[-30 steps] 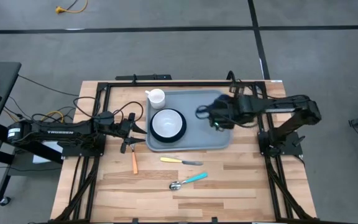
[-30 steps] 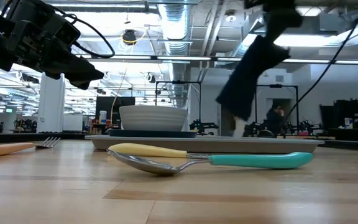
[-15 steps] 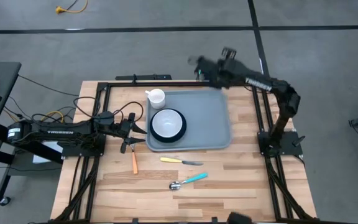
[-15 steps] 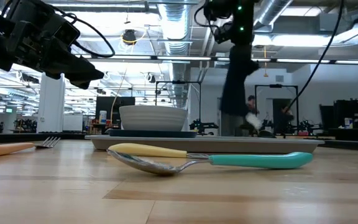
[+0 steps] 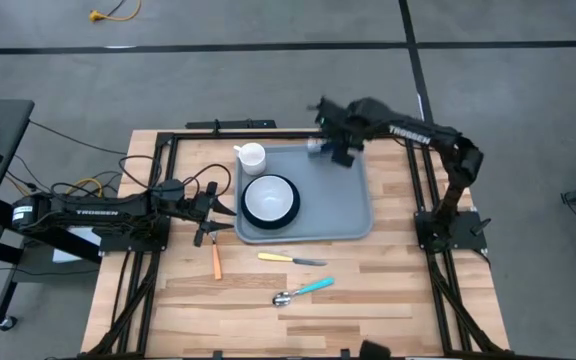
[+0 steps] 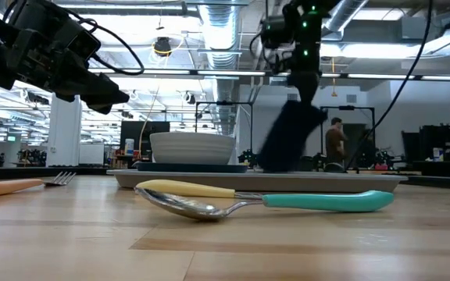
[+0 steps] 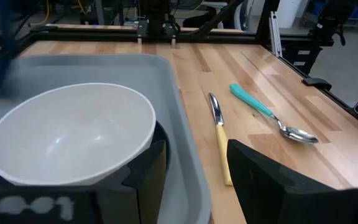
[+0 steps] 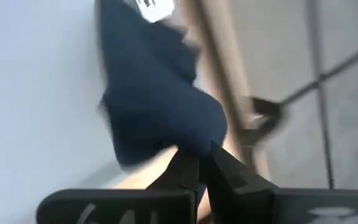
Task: Set up tray
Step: Put the black napkin on the gray tray beside the black plate
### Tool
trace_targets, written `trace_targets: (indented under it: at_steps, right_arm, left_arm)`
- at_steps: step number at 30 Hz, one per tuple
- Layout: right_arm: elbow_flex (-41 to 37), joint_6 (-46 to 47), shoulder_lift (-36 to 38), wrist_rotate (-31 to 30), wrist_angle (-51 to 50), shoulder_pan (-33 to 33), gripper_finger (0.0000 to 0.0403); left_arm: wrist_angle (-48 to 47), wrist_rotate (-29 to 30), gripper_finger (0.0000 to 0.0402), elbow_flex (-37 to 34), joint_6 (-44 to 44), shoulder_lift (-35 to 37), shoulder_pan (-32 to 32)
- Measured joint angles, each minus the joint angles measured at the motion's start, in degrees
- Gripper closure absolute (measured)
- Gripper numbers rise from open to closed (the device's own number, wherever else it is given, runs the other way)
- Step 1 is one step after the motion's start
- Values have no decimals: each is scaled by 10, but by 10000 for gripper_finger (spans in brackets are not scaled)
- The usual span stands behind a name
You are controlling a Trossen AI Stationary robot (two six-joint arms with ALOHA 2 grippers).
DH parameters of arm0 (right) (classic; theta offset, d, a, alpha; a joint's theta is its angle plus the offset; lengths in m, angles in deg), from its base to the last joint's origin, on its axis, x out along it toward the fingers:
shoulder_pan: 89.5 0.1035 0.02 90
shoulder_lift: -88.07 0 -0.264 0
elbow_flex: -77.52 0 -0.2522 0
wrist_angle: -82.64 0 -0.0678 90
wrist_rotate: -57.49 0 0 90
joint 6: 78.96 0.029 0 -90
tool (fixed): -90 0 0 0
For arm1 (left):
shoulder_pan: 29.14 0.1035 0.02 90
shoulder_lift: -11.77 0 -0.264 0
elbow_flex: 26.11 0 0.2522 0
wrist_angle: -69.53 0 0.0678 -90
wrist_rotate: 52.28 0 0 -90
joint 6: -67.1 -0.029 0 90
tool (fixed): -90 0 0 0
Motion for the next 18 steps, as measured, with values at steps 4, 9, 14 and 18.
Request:
trace_targets:
  at_steps: [4,9,14,18]
  right_arm:
    - [-80,0,0,48,29,35,403]
    - [-135,20,-1,82,39,59,403]
    - [-159,35,-1,108,51,75,403]
    - [-160,50,-1,163,62,91,403]
  left_arm:
    - [0,-1,242,0,5,0,0]
    - [0,-1,242,0,6,0,0]
    - [1,-1,242,0,5,0,0]
    - [1,0,242,0,5,0,0]
